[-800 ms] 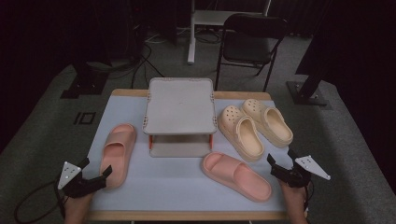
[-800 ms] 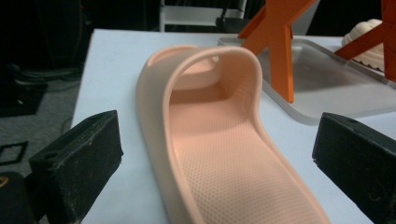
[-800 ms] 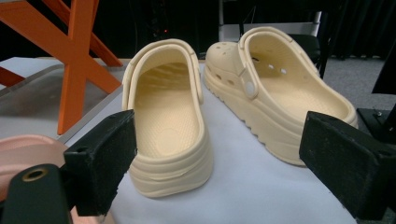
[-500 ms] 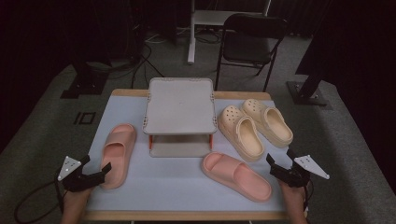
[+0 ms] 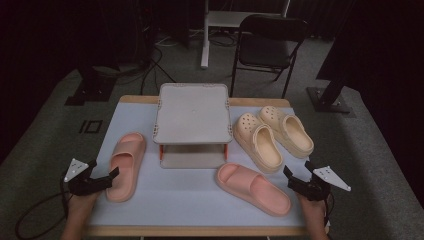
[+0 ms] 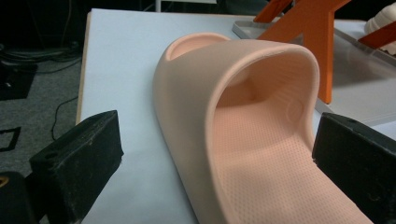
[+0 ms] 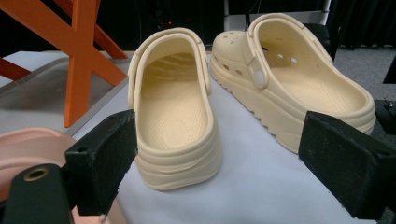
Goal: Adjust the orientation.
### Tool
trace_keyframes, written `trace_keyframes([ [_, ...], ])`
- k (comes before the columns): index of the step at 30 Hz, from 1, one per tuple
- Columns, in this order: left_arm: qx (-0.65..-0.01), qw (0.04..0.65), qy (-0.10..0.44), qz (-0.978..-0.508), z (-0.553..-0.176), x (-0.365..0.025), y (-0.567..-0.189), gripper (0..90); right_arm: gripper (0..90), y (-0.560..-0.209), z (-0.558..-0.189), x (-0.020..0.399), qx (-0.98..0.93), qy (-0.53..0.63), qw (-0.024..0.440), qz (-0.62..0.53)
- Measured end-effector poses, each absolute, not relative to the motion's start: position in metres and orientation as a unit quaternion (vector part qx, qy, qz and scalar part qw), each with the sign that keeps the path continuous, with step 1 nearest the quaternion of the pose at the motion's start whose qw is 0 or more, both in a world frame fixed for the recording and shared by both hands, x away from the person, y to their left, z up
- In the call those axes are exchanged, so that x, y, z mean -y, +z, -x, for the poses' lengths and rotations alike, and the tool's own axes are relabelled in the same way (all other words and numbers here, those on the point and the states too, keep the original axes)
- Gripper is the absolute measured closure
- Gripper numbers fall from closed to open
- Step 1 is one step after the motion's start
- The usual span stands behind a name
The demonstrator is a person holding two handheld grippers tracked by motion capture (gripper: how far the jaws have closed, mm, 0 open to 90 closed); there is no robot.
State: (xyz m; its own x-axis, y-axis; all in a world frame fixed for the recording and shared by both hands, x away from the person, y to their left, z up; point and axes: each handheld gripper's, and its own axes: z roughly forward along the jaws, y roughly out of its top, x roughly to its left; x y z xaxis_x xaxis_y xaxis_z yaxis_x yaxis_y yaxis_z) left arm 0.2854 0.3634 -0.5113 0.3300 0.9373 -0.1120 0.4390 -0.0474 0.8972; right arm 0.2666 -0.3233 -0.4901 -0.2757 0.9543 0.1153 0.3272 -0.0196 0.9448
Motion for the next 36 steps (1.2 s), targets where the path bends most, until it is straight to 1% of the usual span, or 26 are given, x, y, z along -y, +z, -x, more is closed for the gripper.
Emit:
trace_keyframes([
  [5,-0.517,0.45,0.253,-0.683,-0.298,-0.36,-0.512,1.9,11.3,-0.491,-0.267,0.322,-0.626,0.498,0.312,-0.512],
  [10,-0.514,0.446,0.263,-0.684,-0.305,-0.357,-0.511,2.5,11.4,-0.491,-0.267,0.322,-0.626,0.501,0.312,-0.51],
  [12,-0.51,0.449,0.265,-0.683,-0.31,-0.357,-0.51,5.8,11.4,-0.491,-0.267,0.321,-0.626,0.502,0.31,-0.51],
  [15,-0.507,0.446,0.266,-0.688,-0.314,-0.356,-0.511,6.8,11.3,-0.491,-0.266,0.321,-0.627,0.501,0.31,-0.51],
  [16,-0.506,0.444,0.273,-0.687,-0.314,-0.355,-0.512,13.0,11.4,-0.491,-0.267,0.32,-0.628,0.5,0.311,-0.509],
  [18,-0.506,0.445,0.271,-0.688,-0.316,-0.353,-0.513,17.9,11.4,-0.492,-0.267,0.32,-0.629,0.498,0.309,-0.511],
  [19,-0.505,0.446,0.273,-0.687,-0.317,-0.352,-0.513,28.2,11.3,-0.492,-0.267,0.32,-0.63,0.498,0.308,-0.51],
  [20,-0.505,0.443,0.276,-0.688,-0.318,-0.351,-0.514,31.9,11.3,-0.493,-0.267,0.32,-0.631,0.497,0.308,-0.51],
  [21,-0.505,0.441,0.277,-0.688,-0.319,-0.35,-0.514,31.9,11.3,-0.493,-0.267,0.32,-0.631,0.497,0.308,-0.51],
  [22,-0.503,0.442,0.277,-0.689,-0.319,-0.349,-0.515,38.9,11.3,-0.493,-0.267,0.32,-0.631,0.498,0.307,-0.51],
  [23,-0.503,0.444,0.279,-0.688,-0.319,-0.349,-0.515,38.9,11.3,-0.493,-0.267,0.32,-0.631,0.498,0.307,-0.51],
  [24,-0.503,0.445,0.283,-0.685,-0.32,-0.349,-0.515,46.6,11.3,-0.493,-0.267,0.32,-0.63,0.499,0.306,-0.511],
  [25,-0.506,0.446,0.286,-0.681,-0.32,-0.349,-0.514,46.6,11.3,-0.493,-0.267,0.32,-0.63,0.499,0.306,-0.511],
  [26,-0.507,0.449,0.289,-0.677,-0.32,-0.35,-0.514,54.4,11.2,-0.492,-0.268,0.321,-0.627,0.504,0.304,-0.51],
  [27,-0.509,0.45,0.292,-0.674,-0.319,-0.351,-0.514,58.0,11.2,-0.492,-0.268,0.321,-0.626,0.501,0.307,-0.512],
  [29,-0.51,0.446,0.297,-0.673,-0.319,-0.351,-0.514,61.0,11.2,-0.492,-0.27,0.32,-0.629,0.489,0.316,-0.515],
  [30,-0.511,0.444,0.301,-0.672,-0.319,-0.351,-0.514,61.0,11.2,-0.492,-0.27,0.32,-0.629,0.489,0.316,-0.515],
  [31,-0.51,0.441,0.307,-0.672,-0.318,-0.351,-0.514,64.2,11.2,-0.491,-0.27,0.321,-0.631,0.494,0.309,-0.512],
  [33,-0.51,0.433,0.316,-0.673,-0.317,-0.35,-0.513,65.6,11.2,-0.49,-0.27,0.321,-0.632,0.498,0.307,-0.508],
  [34,-0.511,0.428,0.321,-0.673,-0.317,-0.349,-0.513,68.9,11.2,-0.486,-0.269,0.32,-0.635,0.494,0.316,-0.503],
  [35,-0.513,0.425,0.325,-0.671,-0.317,-0.349,-0.513,68.9,11.2,-0.486,-0.269,0.32,-0.635,0.494,0.316,-0.503],
  [36,-0.514,0.424,0.328,-0.67,-0.316,-0.349,-0.512,72.5,11.2,-0.484,-0.269,0.32,-0.634,0.497,0.315,-0.502],
])
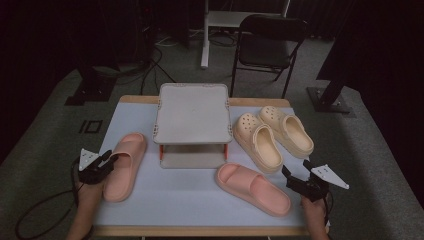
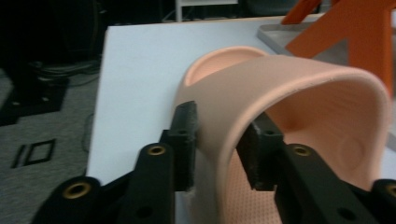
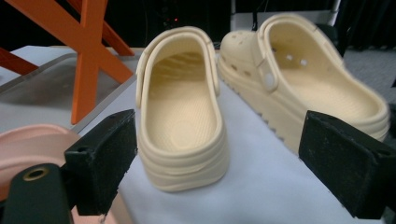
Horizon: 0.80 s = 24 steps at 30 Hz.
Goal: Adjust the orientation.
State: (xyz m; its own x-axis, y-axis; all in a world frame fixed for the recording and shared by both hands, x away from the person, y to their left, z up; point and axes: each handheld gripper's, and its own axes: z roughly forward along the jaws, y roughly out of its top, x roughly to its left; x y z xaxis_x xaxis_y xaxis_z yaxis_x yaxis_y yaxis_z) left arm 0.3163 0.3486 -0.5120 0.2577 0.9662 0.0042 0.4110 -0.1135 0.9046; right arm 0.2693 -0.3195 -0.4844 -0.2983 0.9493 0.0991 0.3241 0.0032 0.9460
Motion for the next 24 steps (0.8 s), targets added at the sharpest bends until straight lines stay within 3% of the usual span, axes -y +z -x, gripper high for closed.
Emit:
trace_keyframes([
  [5,-0.511,0.433,0.325,-0.668,-0.312,-0.347,-0.508,79.7,11.2,-0.479,-0.27,0.319,-0.646,0.492,0.314,-0.492],
  [24,-0.472,0.44,0.316,-0.695,-0.275,-0.338,-0.496,83.1,11.2,-0.486,-0.275,0.323,-0.642,0.491,0.305,-0.504],
])
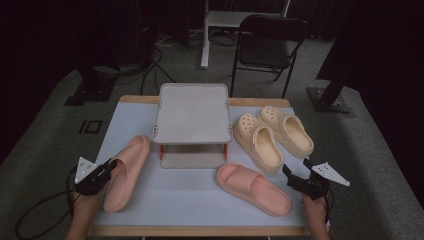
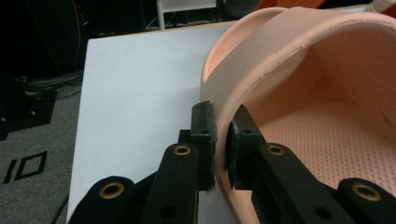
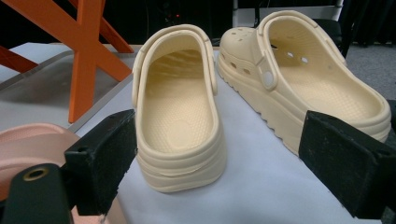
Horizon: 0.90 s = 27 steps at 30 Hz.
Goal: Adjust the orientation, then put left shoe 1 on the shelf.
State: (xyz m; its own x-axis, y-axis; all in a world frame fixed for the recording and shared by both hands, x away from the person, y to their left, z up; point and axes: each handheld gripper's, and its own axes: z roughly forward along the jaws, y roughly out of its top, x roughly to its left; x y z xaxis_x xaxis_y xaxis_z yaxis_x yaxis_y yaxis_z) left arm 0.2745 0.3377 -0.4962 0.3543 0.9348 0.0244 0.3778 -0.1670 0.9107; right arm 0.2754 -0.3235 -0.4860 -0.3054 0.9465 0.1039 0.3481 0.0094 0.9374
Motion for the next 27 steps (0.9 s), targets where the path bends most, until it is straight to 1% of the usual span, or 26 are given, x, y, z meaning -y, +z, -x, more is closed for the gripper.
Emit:
trace_keyframes([
  [9,-0.463,0.438,0.308,-0.706,-0.258,-0.334,-0.495,83.2,11.2,-0.485,-0.276,0.324,-0.637,0.495,0.304,-0.506],
  [17,-0.442,0.442,0.308,-0.717,-0.241,-0.322,-0.487,83.2,11.2,-0.485,-0.276,0.324,-0.639,0.493,0.304,-0.506],
  [27,-0.412,0.45,0.301,-0.733,-0.234,-0.3,-0.481,83.2,11.2,-0.486,-0.278,0.325,-0.635,0.499,0.299,-0.508],
])
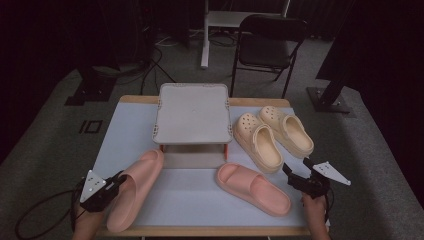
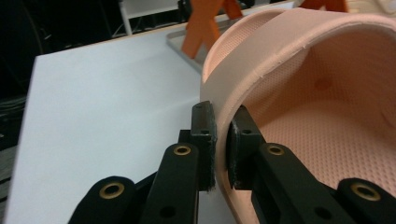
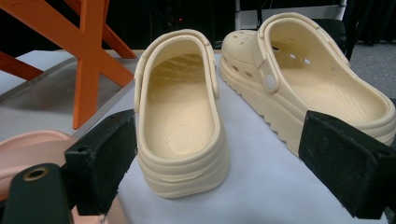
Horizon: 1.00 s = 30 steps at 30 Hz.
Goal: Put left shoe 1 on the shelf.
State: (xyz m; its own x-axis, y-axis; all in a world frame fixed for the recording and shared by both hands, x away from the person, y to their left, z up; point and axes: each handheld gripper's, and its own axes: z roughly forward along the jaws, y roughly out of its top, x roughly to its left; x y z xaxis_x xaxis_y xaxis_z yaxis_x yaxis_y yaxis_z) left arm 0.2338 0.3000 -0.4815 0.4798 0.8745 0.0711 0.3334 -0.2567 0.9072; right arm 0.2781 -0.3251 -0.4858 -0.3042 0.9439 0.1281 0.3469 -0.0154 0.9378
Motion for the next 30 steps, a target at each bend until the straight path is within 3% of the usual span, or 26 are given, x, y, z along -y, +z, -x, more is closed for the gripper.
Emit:
trace_keyframes([
  [30,-0.387,0.422,0.323,-0.753,-0.263,-0.228,-0.489,83.1,11.2,-0.488,-0.284,0.32,-0.642,0.489,0.299,-0.509],
])
